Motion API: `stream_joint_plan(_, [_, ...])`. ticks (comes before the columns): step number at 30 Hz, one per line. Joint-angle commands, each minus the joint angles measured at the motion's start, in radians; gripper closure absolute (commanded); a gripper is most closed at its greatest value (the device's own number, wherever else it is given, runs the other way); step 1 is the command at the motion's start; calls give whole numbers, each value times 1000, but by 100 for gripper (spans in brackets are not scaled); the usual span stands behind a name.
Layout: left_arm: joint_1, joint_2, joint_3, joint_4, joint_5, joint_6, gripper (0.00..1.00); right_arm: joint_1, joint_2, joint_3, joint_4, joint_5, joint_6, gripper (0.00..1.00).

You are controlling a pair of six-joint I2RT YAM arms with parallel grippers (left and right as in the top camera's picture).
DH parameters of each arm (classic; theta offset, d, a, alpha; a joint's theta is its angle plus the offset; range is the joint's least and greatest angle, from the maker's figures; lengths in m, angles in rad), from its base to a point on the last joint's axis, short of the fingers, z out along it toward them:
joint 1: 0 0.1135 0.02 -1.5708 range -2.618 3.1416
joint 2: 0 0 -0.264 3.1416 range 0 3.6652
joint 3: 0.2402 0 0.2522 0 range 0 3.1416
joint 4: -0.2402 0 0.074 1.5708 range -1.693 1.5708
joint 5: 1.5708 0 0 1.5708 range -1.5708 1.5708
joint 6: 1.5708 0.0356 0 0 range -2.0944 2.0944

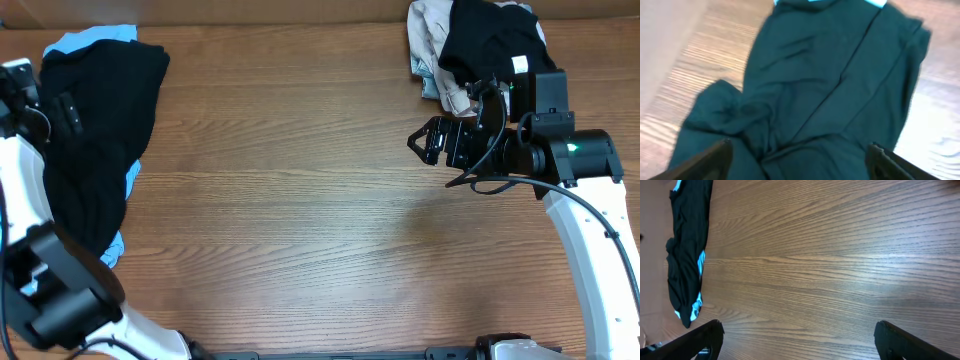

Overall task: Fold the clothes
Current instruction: 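Reach the left gripper to the black t-shirt on the left pile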

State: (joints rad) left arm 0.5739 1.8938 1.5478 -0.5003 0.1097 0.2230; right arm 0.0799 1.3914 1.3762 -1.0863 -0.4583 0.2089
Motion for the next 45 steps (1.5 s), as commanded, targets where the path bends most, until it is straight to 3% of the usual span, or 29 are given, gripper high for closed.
stream_joint_plan(1, [-4,85,20,0,48,113,16,5,-9,26,-2,13,-7,0])
stream_joint_plan(7, [-3,176,20,-1,40,169,18,5,-9,26,-13,13,-7,0])
stream_joint_plan(16, [-3,264,20,49,14,182,29,5,-9,26,-27,20,-7,0])
stream_joint_plan(19, [-3,296,20,60,14,182,45,5,-9,26,-26,20,-7,0])
stream_joint_plan(21, [-3,298,20,60,14,182,66,5,-9,26,-26,20,-7,0])
stream_joint_plan(23, [-3,297,21,61,14,182,94,5,-9,26,-26,20,-7,0])
stream_joint_plan(32, [-26,235,74,-9,14,83,96,5,-9,26,-24,20,-7,0])
stream_joint_plan(39, [-83,104,215,-231,27,-50,96,5,-9,26,-24,20,-7,0])
stream_joint_plan(45, [-177,-31,242,-400,190,-117,96,5,-9,26,-24,20,-7,0])
